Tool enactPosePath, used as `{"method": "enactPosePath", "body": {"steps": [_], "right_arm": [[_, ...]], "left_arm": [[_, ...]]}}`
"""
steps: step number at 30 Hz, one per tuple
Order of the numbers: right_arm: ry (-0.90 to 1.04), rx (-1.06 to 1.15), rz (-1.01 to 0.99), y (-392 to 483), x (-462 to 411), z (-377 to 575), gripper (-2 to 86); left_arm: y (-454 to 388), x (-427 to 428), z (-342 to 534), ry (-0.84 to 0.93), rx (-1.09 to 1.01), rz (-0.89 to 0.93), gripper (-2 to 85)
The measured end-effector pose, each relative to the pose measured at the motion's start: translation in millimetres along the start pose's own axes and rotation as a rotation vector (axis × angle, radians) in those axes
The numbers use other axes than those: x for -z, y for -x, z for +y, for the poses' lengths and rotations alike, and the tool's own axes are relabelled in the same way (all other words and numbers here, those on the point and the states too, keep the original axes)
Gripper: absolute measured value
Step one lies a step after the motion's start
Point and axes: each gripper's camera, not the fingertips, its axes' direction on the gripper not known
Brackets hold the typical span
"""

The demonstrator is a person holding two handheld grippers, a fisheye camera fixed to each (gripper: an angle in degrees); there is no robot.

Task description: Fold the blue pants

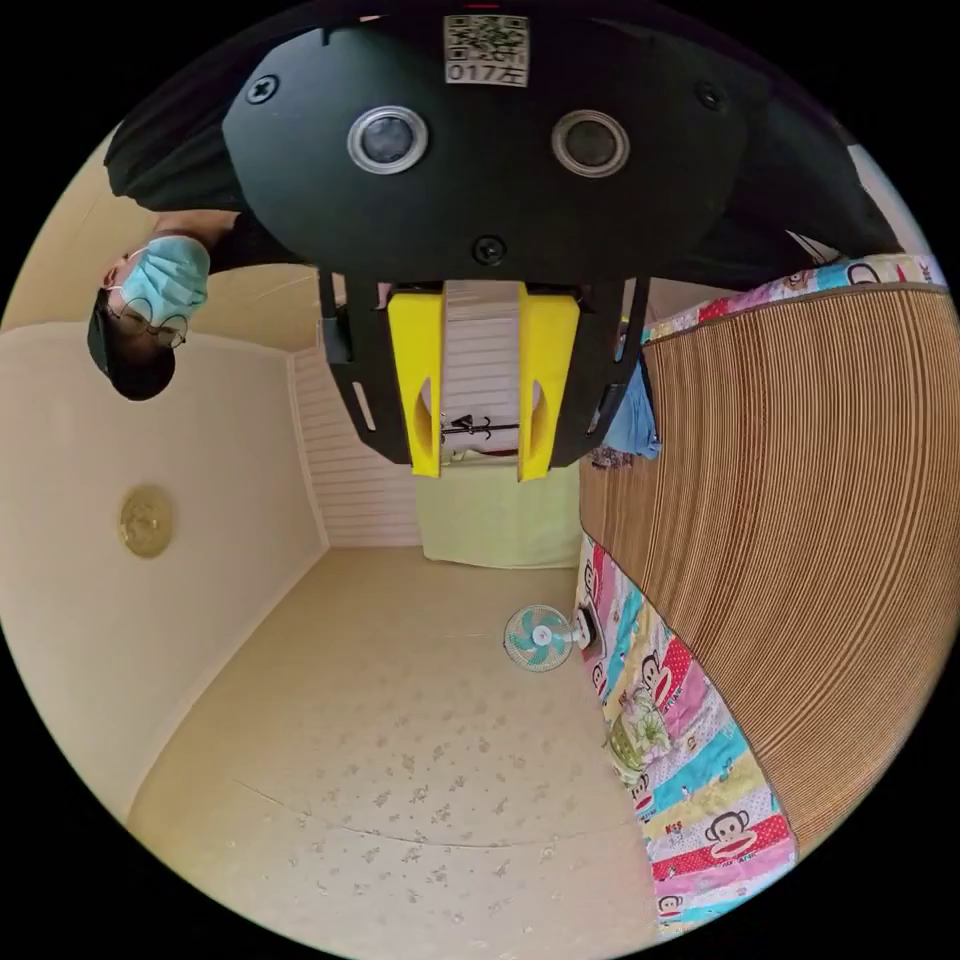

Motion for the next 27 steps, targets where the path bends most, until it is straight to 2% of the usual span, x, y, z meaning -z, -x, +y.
{"method": "enactPosePath", "body": {"steps": [5, 10, 14, 16, 18, 20, 24, 27], "right_arm": [[-0.092, 0.055, -0.054, -5.8, 19.1, -18.9, 7.6], [-0.220, 0.166, 0.040, 16.8, 77.3, -75.5, 9.1], [-0.155, 0.125, 0.035, 13.5, 68.9, -118.1, 9.6], [0.019, 0.058, 0.035, 7.3, 24.5, -136.6, 7.7], [-0.018, -0.001, 0.033, 10.4, 13.6, -129.6, 4.9], [-0.115, 0.017, -0.024, 28.8, 24.2, -112.1, 4.0], [-0.415, 0.393, -0.349, 108.1, 95.4, -40.2, 3.0], [-0.454, 0.675, -0.626, 166.1, 152.0, -10.4, 2.6]], "left_arm": [[2.2, -115.6, 21.3, 0.181, -0.067, -0.152, 11.3], [3.8, -190.7, 53.8, 0.270, -0.132, -0.255, 11.3], [8.0, -203.5, 78.6, 0.298, -0.147, -0.389, 11.3], [15.4, -194.8, 94.2, 0.266, -0.130, -0.453, 11.2], [23.2, -181.4, 104.8, 0.223, -0.095, -0.470, 11.0], [29.3, -164.2, 115.0, 0.168, -0.063, -0.455, 9.9], [22.9, -130.1, 134.2, 0.068, -0.130, -0.389, 7.7], [17.3, -121.4, 134.5, 0.063, -0.201, -0.387, 8.4]]}}
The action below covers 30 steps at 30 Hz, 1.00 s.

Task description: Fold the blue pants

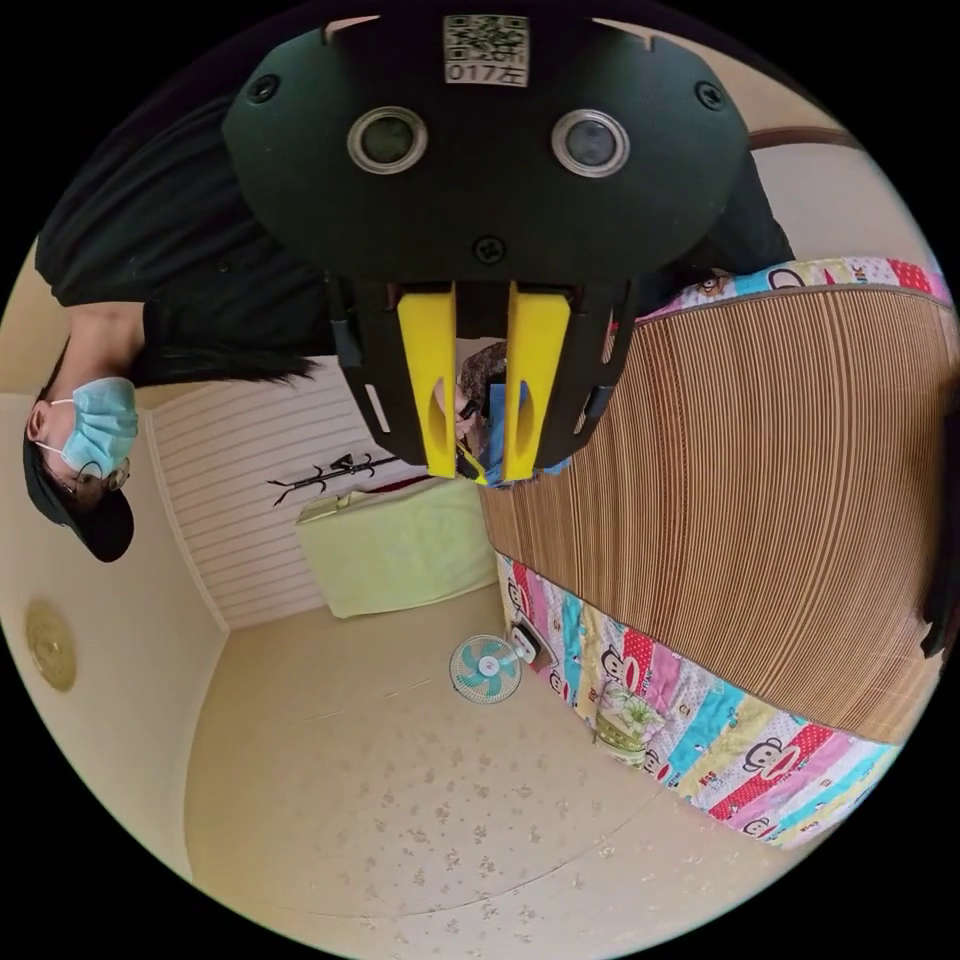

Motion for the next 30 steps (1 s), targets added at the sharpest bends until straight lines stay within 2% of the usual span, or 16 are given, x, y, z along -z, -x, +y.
{"method": "enactPosePath", "body": {"steps": [3, 7, 9, 14, 17, 19, 22, 24, 26, 28, 30], "right_arm": [[0.020, 0.250, -0.223, 78.4, 9.5, -28.7, 2.3], [-0.087, 0.511, -0.743, 174.6, 53.4, -32.6, 2.3], [-0.100, 0.582, -0.837, 210.3, 67.6, -27.7, 2.3], [-0.002, 0.825, -0.885, 296.0, 74.3, 7.0, 2.4], [0.096, 0.946, -0.877, 329.7, 62.6, 40.9, 2.5], [0.185, 1.001, -0.903, 343.7, 46.7, 73.4, 2.5], [0.314, 0.987, -0.856, 346.1, 21.5, 111.6, 2.5], [0.377, 0.928, -0.769, 339.1, 7.4, 128.7, 2.4], [0.450, 0.841, -0.662, 326.5, -4.7, 137.8, 2.3], [0.510, 0.674, -0.521, 301.7, -12.2, 137.1, 2.2], [0.420, 0.610, -0.528, 282.8, 2.5, 133.8, 1.9]], "left_arm": [[8.0, 0.0, -9.0, 0.001, -0.007, 0.093, 10.9], [16.8, -2.2, -22.9, 0.046, -0.006, 0.201, 15.5], [21.7, 2.4, -25.1, 0.043, -0.003, 0.244, 16.2], [51.6, 21.6, -17.6, -0.001, 0.121, 0.410, 21.4], [81.1, 40.1, -5.7, -0.121, 0.167, 0.607, 21.7], [111.9, 40.8, 0.4, -0.184, 0.241, 0.766, 19.5], [126.7, 35.9, 2.7, -0.257, 0.222, 0.968, 13.8], [128.7, 42.5, 6.3, -0.284, 0.204, 0.933, 9.7], [126.2, 50.3, 8.9, -0.247, 0.146, 0.840, 5.3], [100.2, 66.7, 10.9, -0.187, -0.124, 0.784, 4.8], [67.5, 74.7, 13.5, -0.118, -0.360, 0.810, 4.6]]}}
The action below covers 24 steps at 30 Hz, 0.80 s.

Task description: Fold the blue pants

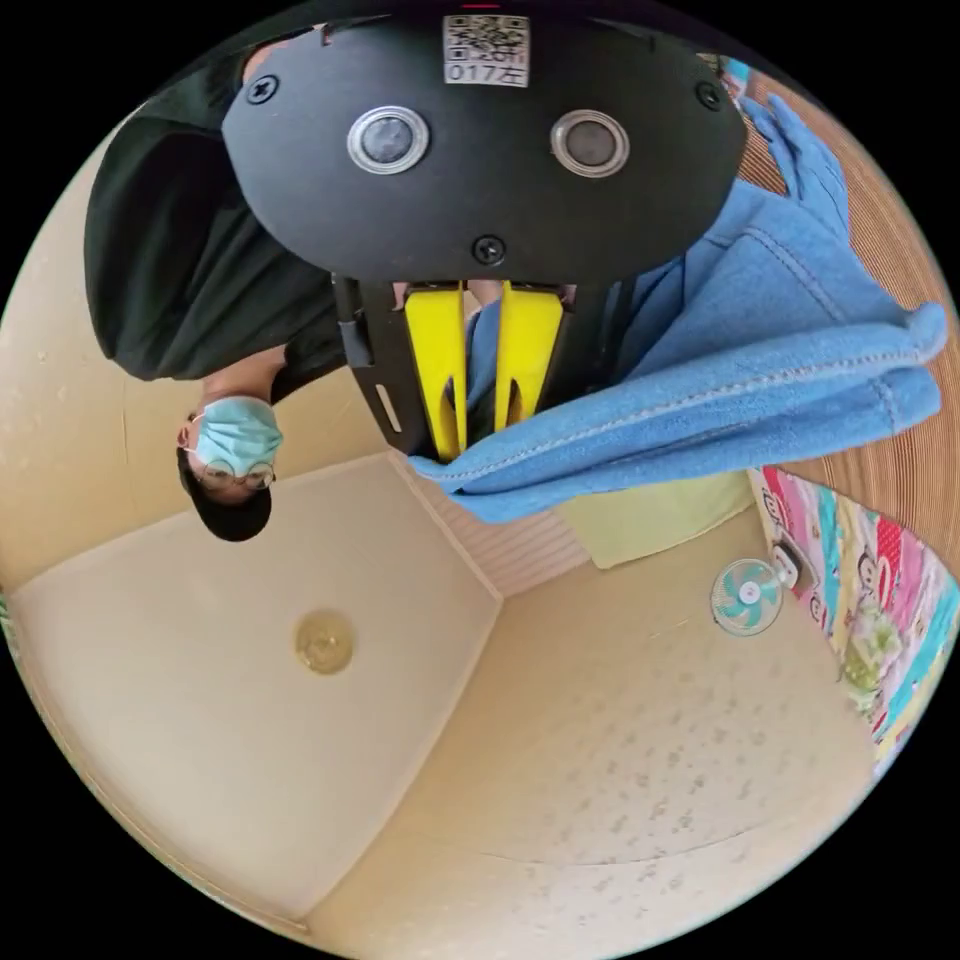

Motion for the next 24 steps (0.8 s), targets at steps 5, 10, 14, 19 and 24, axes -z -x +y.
{"method": "enactPosePath", "body": {"steps": [5, 10, 14, 19, 24], "right_arm": [[-0.342, -0.137, 0.062, -31.3, 45.8, 21.4, 3.5], [-0.013, -0.686, 0.096, -152.0, -30.7, 24.2, 19.5], [0.123, -0.686, -0.163, -193.1, -117.9, 34.6, 22.7], [0.190, -0.397, 0.067, -164.1, -204.9, 1.4, 22.9], [0.165, -0.218, 0.387, -144.0, -243.6, -34.8, 22.6]], "left_arm": [[-25.9, -57.5, 5.1, 0.288, -0.105, -0.220, 3.7], [-9.8, -59.7, 13.7, 0.125, -0.065, 0.041, 2.8], [-34.6, -80.6, -4.4, 0.155, -0.140, 0.029, 2.7], [-85.2, -126.3, -36.2, 0.206, -0.302, 0.007, 2.8], [-136.9, -166.7, -66.1, 0.208, -0.451, 0.035, 2.8]]}}
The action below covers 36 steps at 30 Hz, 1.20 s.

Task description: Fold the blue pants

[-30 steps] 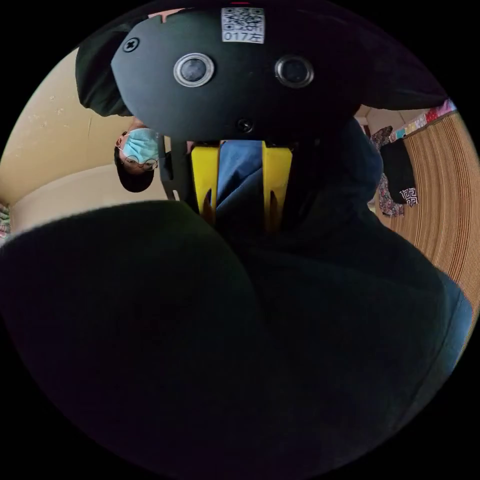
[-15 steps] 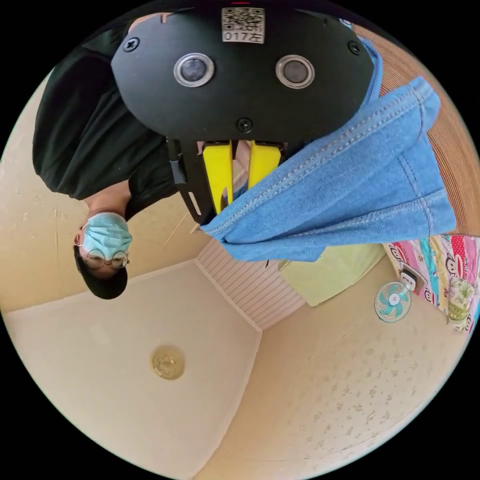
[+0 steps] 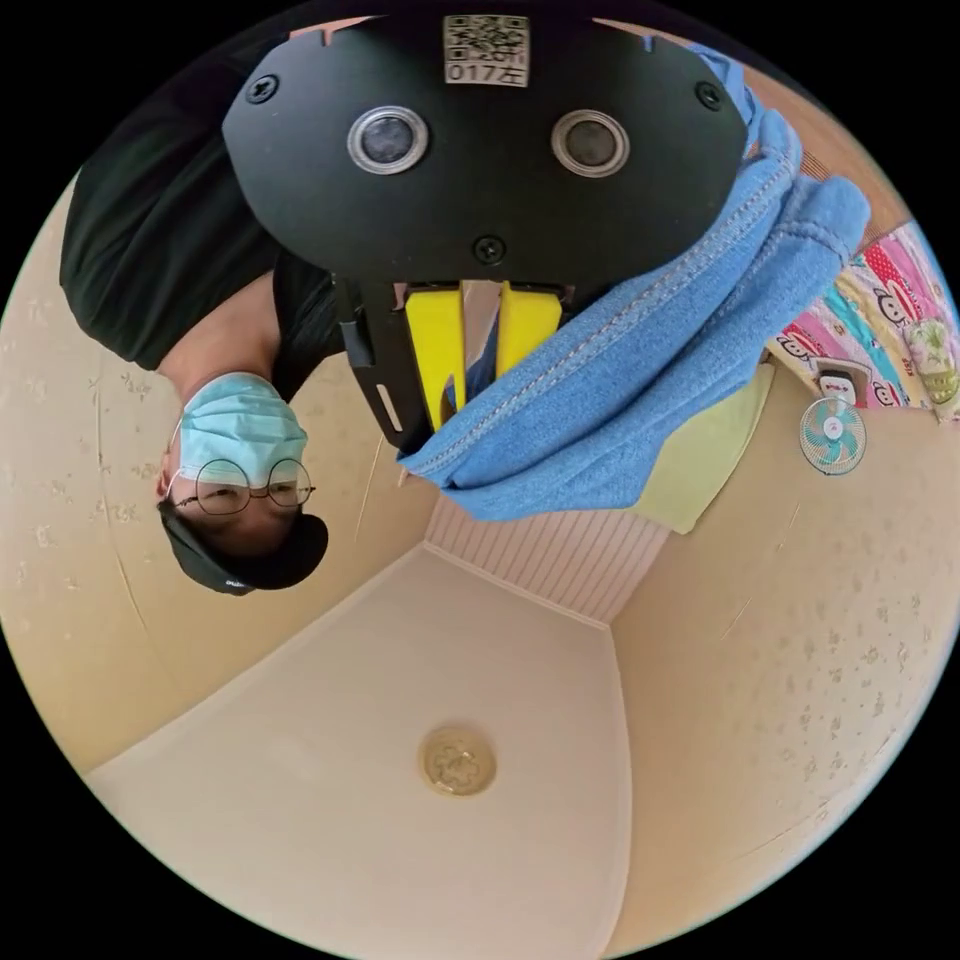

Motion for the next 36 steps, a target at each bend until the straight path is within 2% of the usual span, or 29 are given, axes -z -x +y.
{"method": "enactPosePath", "body": {"steps": [3, 6, 9, 12, 14, 16, 17, 19, 20, 21, 22, 23, 24, 25, 27, 29, 31, 33, 35, 36], "right_arm": [[-0.009, 0.018, 0.229, 19.3, -15.7, -28.5, 20.3], [-0.151, 0.130, 0.276, 42.3, -3.6, -43.3, 7.9], [-0.281, 0.070, 0.519, 53.4, 23.2, -49.6, 3.7], [-0.493, -0.039, 0.756, 62.3, 61.2, -44.4, 3.1], [-0.663, -0.064, 0.813, 69.7, 88.3, -36.6, 3.4], [-0.857, 0.026, 0.781, 82.1, 118.2, -23.3, 4.1], [-0.894, 0.053, 0.767, 84.8, 124.0, -20.8, 4.3], [-0.995, 0.150, 0.687, 93.0, 142.1, -14.1, 4.7], [-1.009, 0.177, 0.664, 94.6, 145.0, -13.3, 4.7], [-0.995, 0.256, 0.604, 96.9, 147.9, -15.2, 4.6], [-0.910, 0.336, 0.539, 98.2, 145.2, -24.2, 4.6], [-0.877, 0.370, 0.506, 98.9, 142.2, -28.2, 4.6], [-0.829, 0.443, 0.428, 100.6, 133.1, -34.0, 4.6], [-0.768, 0.526, 0.334, 102.1, 120.6, -40.0, 4.4], [-0.621, 0.647, 0.201, 103.7, 93.9, -51.3, 4.1], [-0.473, 0.732, 0.089, 104.9, 59.3, -59.2, 3.6], [-0.316, 0.773, -0.006, 104.7, 10.7, -64.8, 2.8], [-0.234, 0.795, -0.074, 105.4, -20.5, -65.2, 2.4], [-0.177, 0.824, -0.094, 109.7, -43.3, -62.5, 2.2], [-0.150, 0.840, -0.075, 112.2, -52.9, -59.7, 2.1]], "left_arm": [[-11.1, -12.4, -28.8, -0.028, -0.053, 0.052, 2.9], [-16.1, -2.1, -49.0, -0.090, -0.078, 0.065, 3.1], [-18.8, 43.9, -50.4, -0.189, -0.111, 0.025, 3.3], [-17.5, 103.6, -23.6, -0.232, -0.138, -0.101, 3.7], [-10.2, 135.3, 5.7, -0.205, -0.111, -0.241, 4.1], [13.0, 163.6, 57.4, -0.092, 0.039, -0.547, 5.8], [21.4, 166.7, 71.5, -0.039, 0.093, -0.646, 6.4], [71.8, 177.3, 133.8, 0.188, 0.425, -0.989, 9.1], [86.8, 182.0, 151.6, 0.243, 0.537, -1.055, 9.9], [113.0, 196.4, 188.9, 0.321, 0.780, -1.173, 11.5], [128.6, 212.3, 222.7, 0.329, 0.962, -1.206, 13.5], [132.2, 219.3, 235.6, 0.302, 1.018, -1.195, 13.7], [134.0, 228.5, 253.1, 0.202, 1.065, -1.131, 14.1], [133.5, 227.7, 256.5, 0.104, 1.031, -1.039, 13.8], [139.2, 210.7, 240.8, 0.068, 0.934, -0.929, 14.8], [153.3, 180.6, 211.1, 0.102, 0.844, -0.809, 17.0], [174.7, 126.0, 167.9, 0.160, 0.697, -0.547, 18.7], [194.2, 83.4, 147.8, 0.225, 0.650, -0.376, 19.3], [222.5, 50.4, 148.2, 0.327, 0.745, -0.351, 17.6], [240.8, 36.5, 158.5, 0.386, 0.841, -0.373, 13.0]]}}
